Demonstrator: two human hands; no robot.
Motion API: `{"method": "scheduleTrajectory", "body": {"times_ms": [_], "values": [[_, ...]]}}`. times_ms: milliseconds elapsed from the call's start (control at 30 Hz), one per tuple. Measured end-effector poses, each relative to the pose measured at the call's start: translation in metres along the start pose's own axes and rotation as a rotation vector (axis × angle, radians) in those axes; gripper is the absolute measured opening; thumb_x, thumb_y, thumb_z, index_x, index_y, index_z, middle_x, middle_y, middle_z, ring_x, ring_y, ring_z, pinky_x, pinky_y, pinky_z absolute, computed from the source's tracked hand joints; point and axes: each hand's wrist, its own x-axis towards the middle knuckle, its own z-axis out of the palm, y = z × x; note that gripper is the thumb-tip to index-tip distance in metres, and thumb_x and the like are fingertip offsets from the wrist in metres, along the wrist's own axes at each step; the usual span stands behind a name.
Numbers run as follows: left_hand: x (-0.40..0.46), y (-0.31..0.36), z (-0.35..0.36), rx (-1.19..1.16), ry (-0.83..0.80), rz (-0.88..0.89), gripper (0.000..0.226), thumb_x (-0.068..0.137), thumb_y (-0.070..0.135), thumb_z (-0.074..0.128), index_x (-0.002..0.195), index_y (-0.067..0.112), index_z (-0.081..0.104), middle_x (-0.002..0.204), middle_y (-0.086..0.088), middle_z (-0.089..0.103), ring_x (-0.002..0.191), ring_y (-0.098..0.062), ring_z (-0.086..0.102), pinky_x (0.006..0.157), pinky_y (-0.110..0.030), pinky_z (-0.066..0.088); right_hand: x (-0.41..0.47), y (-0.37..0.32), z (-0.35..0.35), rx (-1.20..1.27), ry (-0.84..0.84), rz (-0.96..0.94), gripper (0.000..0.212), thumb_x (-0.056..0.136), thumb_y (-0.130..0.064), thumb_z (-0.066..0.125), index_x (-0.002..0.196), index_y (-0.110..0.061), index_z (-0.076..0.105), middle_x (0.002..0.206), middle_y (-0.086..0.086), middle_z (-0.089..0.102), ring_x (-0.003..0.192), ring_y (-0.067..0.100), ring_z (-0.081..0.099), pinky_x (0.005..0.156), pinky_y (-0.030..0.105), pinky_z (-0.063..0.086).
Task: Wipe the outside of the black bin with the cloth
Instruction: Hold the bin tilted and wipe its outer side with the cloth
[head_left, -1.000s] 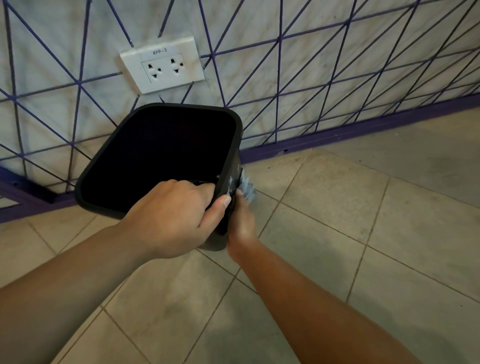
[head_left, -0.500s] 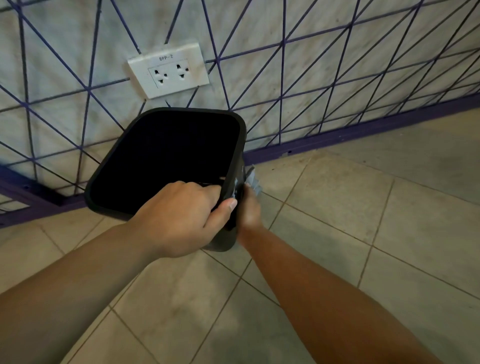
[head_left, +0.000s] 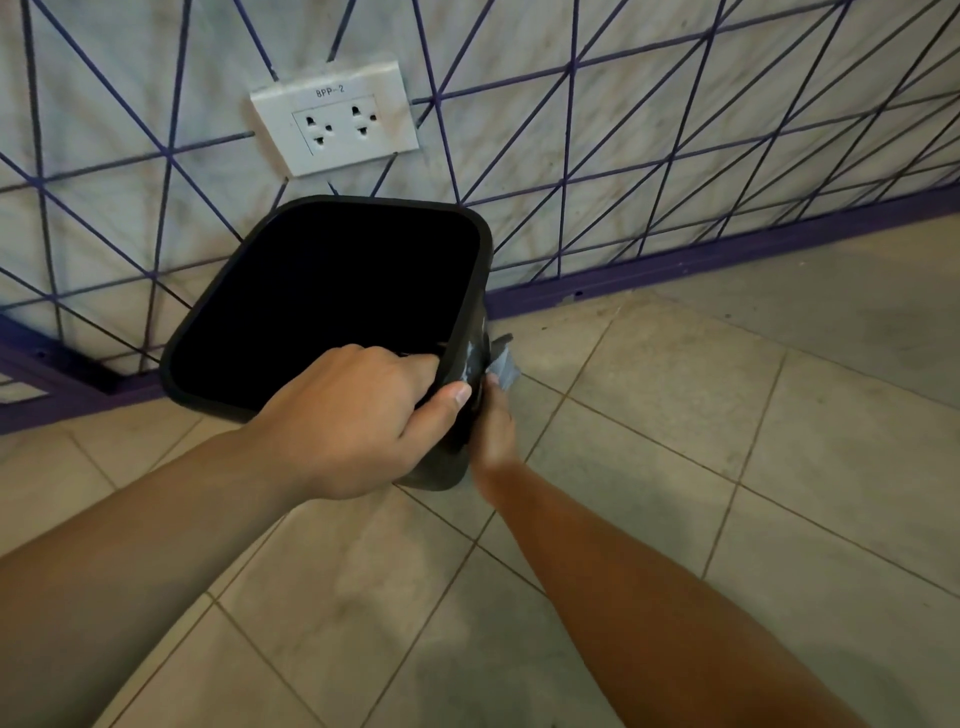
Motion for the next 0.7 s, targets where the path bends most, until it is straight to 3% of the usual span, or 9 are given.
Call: {"method": "scheduleTrajectory", "body": {"times_ms": [200,333,400,533,633,700], "values": [[-0.001,0.0,0.0,-0.01,-0.009,-0.02,0.038,0.094,0.055,0.027,0.063,0.033,0.034,0.052,0.01,0.045,0.044,-0.005,0.045,0.046,-0.02,0.025,-0.022,0.013,0.001,-0.04,-0.005,-0.115,0.081,0.094,-0.073,0.041,0.157,-0.022,0.042,0.152,0.007,0.056,0.142,0.02,0.053,0.119,0.045,0.042],[-0.001,0.002,0.0,-0.023,-0.003,-0.027,0.038,0.093,0.056,0.024,0.063,0.033,0.033,0.052,0.01,0.045,0.044,-0.005,0.044,0.046,-0.02,0.024,0.014,0.017,0.002,0.008,0.029,-0.041,0.101,0.078,-0.093,0.036,0.153,-0.027,0.05,0.149,0.005,0.059,0.139,0.022,0.055,0.122,0.052,0.039],[-0.001,0.002,0.0,-0.02,-0.003,-0.028,0.038,0.093,0.056,0.024,0.064,0.033,0.033,0.053,0.009,0.046,0.045,-0.005,0.045,0.046,-0.021,0.025,0.005,0.013,0.004,-0.001,0.028,-0.034,0.097,0.077,-0.089,0.036,0.152,-0.029,0.051,0.149,0.003,0.059,0.139,0.02,0.055,0.121,0.05,0.04],[-0.001,-0.001,0.001,-0.034,0.001,-0.021,0.04,0.093,0.057,0.025,0.065,0.032,0.037,0.053,0.008,0.049,0.047,-0.007,0.049,0.047,-0.023,0.029,-0.022,0.011,-0.003,-0.06,-0.058,-0.055,0.068,0.104,-0.064,0.032,0.156,-0.023,0.043,0.147,0.004,0.059,0.138,0.019,0.056,0.109,0.031,0.049],[0.0,-0.001,0.002,-0.035,0.01,-0.019,0.041,0.094,0.057,0.024,0.068,0.031,0.042,0.054,0.007,0.05,0.049,-0.007,0.051,0.047,-0.024,0.031,0.006,-0.002,-0.007,0.003,-0.049,0.021,0.056,0.112,-0.046,0.03,0.15,-0.012,0.052,0.142,0.014,0.064,0.135,0.028,0.059,0.113,0.04,0.048],[-0.001,-0.002,0.003,-0.033,0.01,-0.018,0.039,0.094,0.056,0.024,0.069,0.033,0.042,0.054,0.008,0.05,0.049,-0.006,0.052,0.047,-0.021,0.03,0.004,-0.003,-0.005,-0.017,-0.05,-0.005,0.057,0.11,-0.05,0.033,0.15,-0.013,0.052,0.142,0.013,0.064,0.133,0.025,0.06,0.117,0.044,0.046]]}}
